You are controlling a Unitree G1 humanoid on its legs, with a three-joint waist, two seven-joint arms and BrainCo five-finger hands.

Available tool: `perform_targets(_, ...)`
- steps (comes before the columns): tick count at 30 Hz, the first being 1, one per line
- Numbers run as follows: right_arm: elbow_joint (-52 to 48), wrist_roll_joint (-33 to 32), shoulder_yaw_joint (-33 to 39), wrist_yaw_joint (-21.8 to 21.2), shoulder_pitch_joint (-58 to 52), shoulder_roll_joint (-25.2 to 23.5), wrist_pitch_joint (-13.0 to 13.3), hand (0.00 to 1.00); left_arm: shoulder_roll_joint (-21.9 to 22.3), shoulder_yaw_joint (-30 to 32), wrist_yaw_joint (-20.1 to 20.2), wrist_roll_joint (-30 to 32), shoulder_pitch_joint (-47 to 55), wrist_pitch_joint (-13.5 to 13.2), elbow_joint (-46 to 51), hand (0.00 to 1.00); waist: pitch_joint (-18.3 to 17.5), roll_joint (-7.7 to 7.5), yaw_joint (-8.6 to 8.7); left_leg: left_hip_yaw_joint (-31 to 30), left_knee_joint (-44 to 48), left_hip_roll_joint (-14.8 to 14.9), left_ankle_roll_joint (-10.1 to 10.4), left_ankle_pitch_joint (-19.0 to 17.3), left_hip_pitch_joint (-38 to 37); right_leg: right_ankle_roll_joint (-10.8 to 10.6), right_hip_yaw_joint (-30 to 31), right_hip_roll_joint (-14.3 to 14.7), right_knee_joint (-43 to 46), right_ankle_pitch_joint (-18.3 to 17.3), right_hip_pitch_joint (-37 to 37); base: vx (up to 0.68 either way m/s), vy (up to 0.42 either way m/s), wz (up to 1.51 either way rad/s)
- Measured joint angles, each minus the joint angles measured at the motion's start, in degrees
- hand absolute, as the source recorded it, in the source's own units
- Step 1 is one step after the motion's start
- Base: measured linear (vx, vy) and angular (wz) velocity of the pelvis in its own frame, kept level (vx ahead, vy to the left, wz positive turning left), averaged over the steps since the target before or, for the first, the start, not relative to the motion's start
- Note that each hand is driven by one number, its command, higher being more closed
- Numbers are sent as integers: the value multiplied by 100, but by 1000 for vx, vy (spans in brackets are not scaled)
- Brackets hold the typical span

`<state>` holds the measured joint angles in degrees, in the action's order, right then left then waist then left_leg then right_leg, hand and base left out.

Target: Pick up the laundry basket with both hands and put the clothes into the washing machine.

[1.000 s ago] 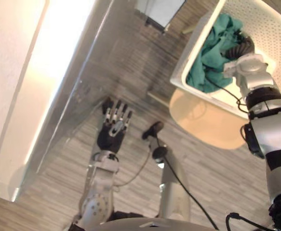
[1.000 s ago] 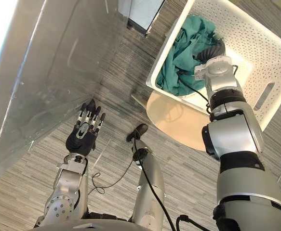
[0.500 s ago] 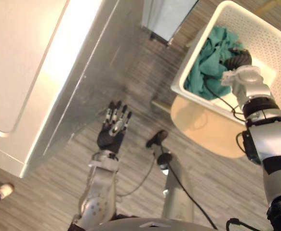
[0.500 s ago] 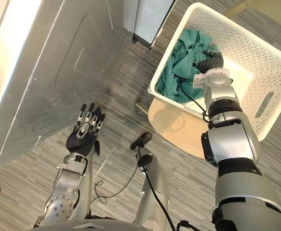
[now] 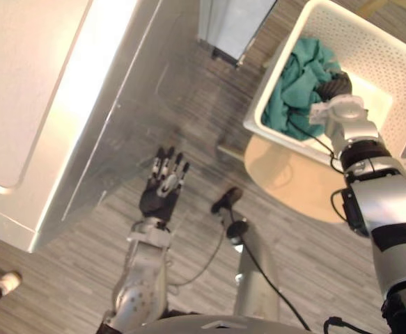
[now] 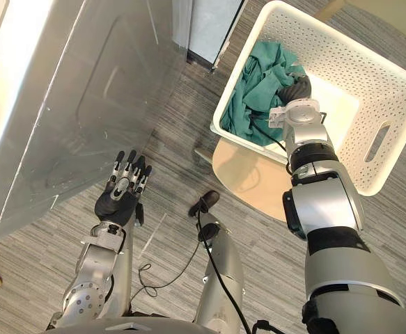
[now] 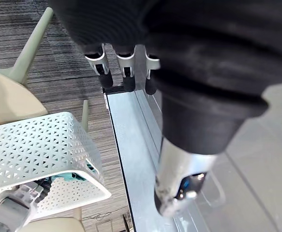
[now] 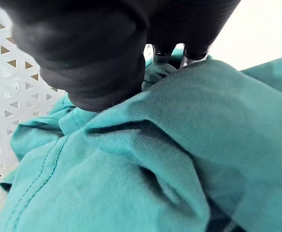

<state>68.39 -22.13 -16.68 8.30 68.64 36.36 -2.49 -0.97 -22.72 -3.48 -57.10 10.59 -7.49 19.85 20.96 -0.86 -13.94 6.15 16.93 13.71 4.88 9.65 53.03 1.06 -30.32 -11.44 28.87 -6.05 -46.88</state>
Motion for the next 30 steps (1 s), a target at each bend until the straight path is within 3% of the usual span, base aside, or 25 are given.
perform_targets(12, -41, -142, 172, 62, 0, -177, 3, 100, -22, 6, -5, 0, -49, -20, -1, 0, -3, -5, 89, -15, 41, 31, -5, -1, -1, 7, -7, 30, -21, 33, 38, 30, -60, 0)
perform_targets(19, -591, -1728, 532, 55, -360, -262, 218, 100, -11, 56, -6, -4, -76, -62, -28, 0, -3, -5, 155, -28, 110, 91, -5, -6, -3, 25, -8, 83, -41, 54, 75, 23, -65, -3)
perform_targets(23, -1635, -2565, 996, 54, -973, -451, 370, 100, -14, 265, 5, -9, -75, -144, -50, 0, -2, -8, 225, -11, 310, 160, -26, -103, -8, 29, 29, 110, 20, 62, 123, 27, -63, -6)
perform_targets(30, -4500, -2776, 1418, 52, -2442, -608, 765, 100, -130, 196, 60, -46, -4, -165, -346, 0, 34, -74, 412, 80, 605, 189, -62, -364, -360, -73, 163, 56, 166, -65, 466, 11, -25, -3)
